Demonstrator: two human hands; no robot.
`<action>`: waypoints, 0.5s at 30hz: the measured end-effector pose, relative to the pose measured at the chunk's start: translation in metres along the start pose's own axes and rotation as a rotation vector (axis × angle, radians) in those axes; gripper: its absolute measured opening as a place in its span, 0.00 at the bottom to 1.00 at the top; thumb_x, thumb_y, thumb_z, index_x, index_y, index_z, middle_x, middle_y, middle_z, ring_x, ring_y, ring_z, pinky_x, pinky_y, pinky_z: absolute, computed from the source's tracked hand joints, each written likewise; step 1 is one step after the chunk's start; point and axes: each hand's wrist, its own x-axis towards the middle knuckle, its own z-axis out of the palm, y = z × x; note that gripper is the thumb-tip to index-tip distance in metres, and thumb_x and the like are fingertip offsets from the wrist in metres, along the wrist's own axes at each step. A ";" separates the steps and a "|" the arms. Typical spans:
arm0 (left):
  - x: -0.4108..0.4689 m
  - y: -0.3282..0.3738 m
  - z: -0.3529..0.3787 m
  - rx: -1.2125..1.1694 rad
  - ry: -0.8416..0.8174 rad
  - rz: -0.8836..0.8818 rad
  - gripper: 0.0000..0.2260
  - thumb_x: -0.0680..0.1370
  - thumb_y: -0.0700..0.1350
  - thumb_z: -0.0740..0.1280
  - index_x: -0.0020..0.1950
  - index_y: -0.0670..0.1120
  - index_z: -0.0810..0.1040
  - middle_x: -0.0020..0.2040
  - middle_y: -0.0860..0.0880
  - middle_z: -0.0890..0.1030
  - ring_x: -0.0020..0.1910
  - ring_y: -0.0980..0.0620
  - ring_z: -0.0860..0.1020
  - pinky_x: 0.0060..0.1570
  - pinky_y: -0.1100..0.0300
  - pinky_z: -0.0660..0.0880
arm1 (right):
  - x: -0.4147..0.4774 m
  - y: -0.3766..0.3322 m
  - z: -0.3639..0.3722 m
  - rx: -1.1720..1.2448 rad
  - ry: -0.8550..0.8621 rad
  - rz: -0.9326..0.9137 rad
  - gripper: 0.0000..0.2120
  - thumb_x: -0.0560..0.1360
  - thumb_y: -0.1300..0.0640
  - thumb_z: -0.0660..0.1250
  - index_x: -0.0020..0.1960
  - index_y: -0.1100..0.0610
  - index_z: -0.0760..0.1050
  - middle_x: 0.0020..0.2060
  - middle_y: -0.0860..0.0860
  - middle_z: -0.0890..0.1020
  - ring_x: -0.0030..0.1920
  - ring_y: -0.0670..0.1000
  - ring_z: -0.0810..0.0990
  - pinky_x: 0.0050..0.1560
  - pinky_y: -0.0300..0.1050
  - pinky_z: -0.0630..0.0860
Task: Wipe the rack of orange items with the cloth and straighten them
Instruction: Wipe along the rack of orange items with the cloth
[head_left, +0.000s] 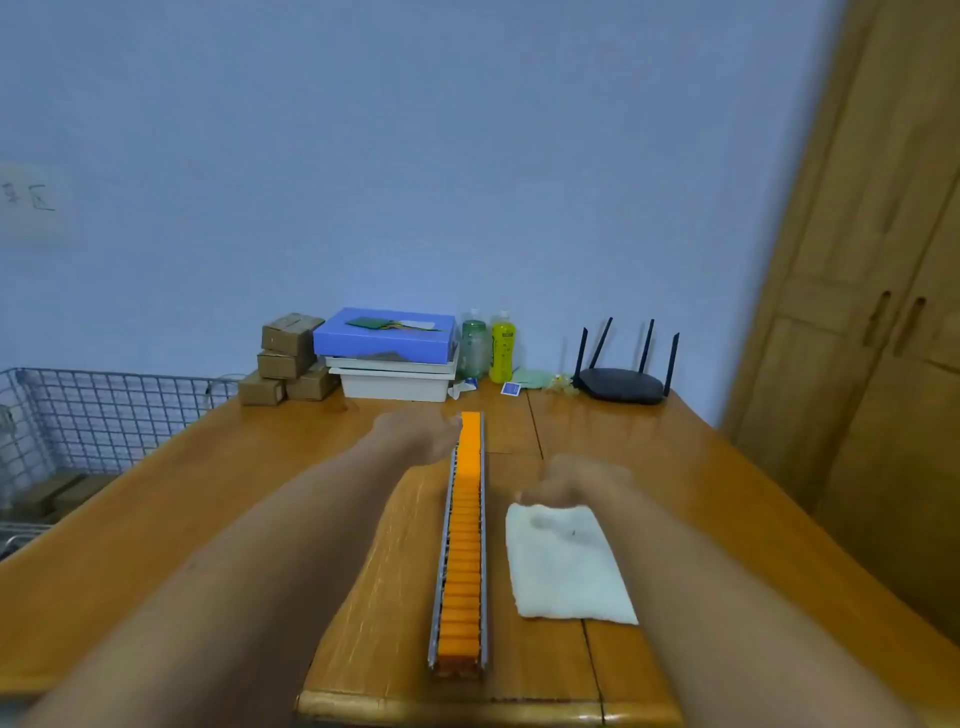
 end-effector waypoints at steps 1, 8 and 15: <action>0.001 -0.001 0.003 0.011 -0.024 -0.002 0.29 0.85 0.61 0.47 0.75 0.43 0.71 0.74 0.41 0.73 0.74 0.41 0.71 0.70 0.46 0.69 | 0.001 0.003 0.005 -0.037 -0.064 -0.002 0.40 0.72 0.29 0.64 0.76 0.52 0.66 0.73 0.52 0.70 0.70 0.58 0.70 0.67 0.57 0.69; 0.012 -0.010 0.034 0.017 -0.086 -0.019 0.28 0.86 0.60 0.48 0.76 0.43 0.71 0.74 0.41 0.73 0.74 0.41 0.71 0.71 0.46 0.69 | 0.002 0.022 0.044 0.003 -0.110 0.004 0.46 0.70 0.31 0.70 0.80 0.46 0.54 0.76 0.51 0.65 0.73 0.57 0.65 0.68 0.56 0.67; 0.025 -0.014 0.059 -0.019 -0.086 -0.020 0.27 0.86 0.59 0.50 0.73 0.43 0.73 0.70 0.42 0.78 0.69 0.43 0.75 0.66 0.49 0.72 | 0.008 0.038 0.071 -0.092 0.045 -0.155 0.39 0.76 0.29 0.59 0.81 0.46 0.55 0.77 0.52 0.64 0.74 0.57 0.64 0.71 0.55 0.64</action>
